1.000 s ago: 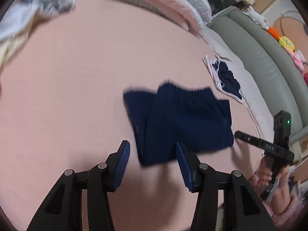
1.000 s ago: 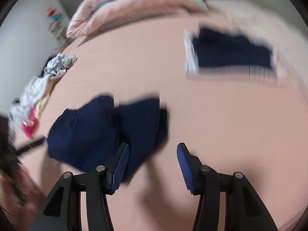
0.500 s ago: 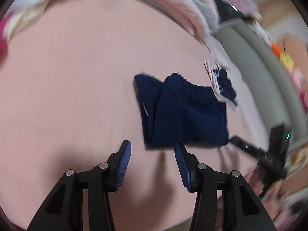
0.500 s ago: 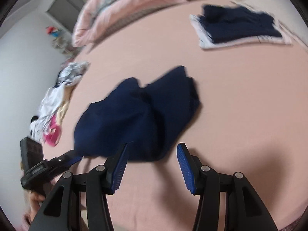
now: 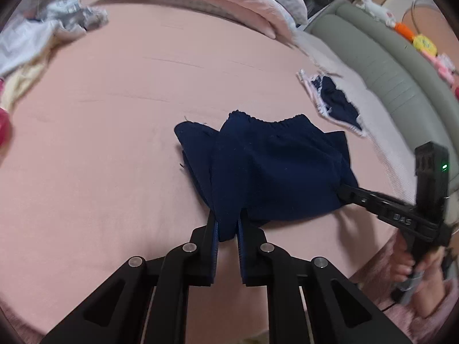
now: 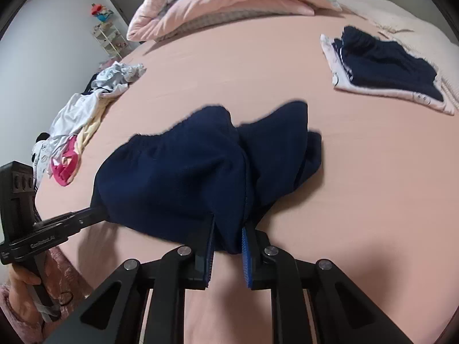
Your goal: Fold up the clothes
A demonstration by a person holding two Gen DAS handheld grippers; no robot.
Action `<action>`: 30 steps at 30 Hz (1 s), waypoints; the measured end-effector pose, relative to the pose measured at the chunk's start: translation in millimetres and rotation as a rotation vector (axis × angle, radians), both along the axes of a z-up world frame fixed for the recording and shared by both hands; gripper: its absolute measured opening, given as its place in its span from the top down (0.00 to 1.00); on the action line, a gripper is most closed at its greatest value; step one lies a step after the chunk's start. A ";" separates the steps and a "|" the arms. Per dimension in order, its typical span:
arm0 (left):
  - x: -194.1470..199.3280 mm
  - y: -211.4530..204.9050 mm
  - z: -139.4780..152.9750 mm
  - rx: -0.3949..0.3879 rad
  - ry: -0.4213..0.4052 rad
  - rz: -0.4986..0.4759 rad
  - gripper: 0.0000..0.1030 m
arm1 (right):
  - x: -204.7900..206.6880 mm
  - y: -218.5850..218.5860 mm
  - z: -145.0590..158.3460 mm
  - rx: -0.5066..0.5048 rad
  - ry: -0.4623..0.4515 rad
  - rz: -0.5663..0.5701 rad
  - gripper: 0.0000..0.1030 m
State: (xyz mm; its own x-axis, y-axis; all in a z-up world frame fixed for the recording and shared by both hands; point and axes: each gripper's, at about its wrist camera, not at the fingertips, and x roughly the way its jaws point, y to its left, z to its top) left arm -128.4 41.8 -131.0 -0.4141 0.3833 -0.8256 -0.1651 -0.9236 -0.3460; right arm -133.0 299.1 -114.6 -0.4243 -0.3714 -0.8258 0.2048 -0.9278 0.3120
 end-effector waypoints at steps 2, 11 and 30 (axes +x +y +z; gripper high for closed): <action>5.9 0.1 -4.4 0.005 -0.042 -0.013 0.90 | 9.0 -2.0 1.8 0.010 -0.025 0.031 0.86; 6.1 -13.8 22.4 -0.013 0.016 0.084 0.58 | 25.7 31.0 -9.2 0.008 -0.133 -0.046 0.64; -14.3 1.2 4.3 -0.039 0.119 0.016 0.75 | -5.3 29.4 1.2 0.083 0.008 -0.069 0.57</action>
